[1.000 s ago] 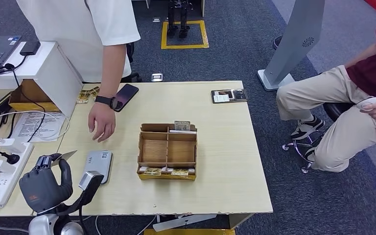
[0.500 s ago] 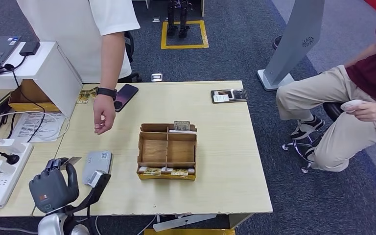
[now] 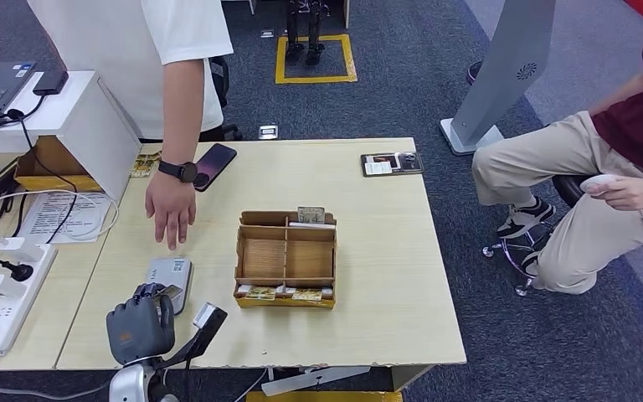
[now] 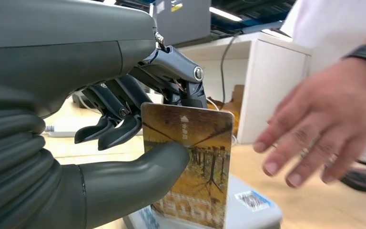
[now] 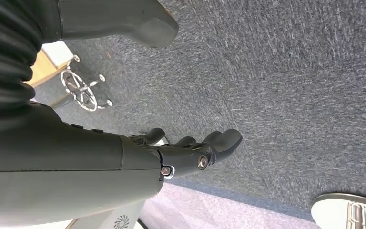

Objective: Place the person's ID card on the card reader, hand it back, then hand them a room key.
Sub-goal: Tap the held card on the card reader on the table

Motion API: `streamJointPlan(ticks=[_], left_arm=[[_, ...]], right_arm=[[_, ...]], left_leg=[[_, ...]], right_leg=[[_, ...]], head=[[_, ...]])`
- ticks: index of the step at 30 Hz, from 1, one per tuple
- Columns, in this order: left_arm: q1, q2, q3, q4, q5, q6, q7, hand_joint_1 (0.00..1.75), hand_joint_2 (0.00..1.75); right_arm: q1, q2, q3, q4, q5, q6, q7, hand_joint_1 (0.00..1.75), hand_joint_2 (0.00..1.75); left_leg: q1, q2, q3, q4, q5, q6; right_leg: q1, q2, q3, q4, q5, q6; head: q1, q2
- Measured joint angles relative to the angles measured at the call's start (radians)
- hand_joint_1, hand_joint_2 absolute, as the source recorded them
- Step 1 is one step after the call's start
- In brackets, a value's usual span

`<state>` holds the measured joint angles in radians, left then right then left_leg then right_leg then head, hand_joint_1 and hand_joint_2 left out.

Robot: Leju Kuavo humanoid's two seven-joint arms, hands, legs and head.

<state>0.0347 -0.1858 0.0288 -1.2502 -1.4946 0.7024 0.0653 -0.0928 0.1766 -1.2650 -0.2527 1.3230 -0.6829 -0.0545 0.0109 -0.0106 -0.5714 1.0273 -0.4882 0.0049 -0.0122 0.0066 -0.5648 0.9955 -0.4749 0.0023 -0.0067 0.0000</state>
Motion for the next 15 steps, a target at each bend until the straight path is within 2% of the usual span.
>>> streamJointPlan(ticks=[15], left_arm=[[-0.027,0.045,-0.058,0.081,0.005,0.003,0.031,1.75,1.75]], right_arm=[[0.001,0.0,0.001,0.001,-0.004,0.002,0.0,0.0,1.75]], left_leg=[[0.0,0.0,0.001,0.0,0.0,0.0]], right_leg=[[0.0,0.0,0.001,0.0,0.0,0.0]], head=[[0.0,0.0]])
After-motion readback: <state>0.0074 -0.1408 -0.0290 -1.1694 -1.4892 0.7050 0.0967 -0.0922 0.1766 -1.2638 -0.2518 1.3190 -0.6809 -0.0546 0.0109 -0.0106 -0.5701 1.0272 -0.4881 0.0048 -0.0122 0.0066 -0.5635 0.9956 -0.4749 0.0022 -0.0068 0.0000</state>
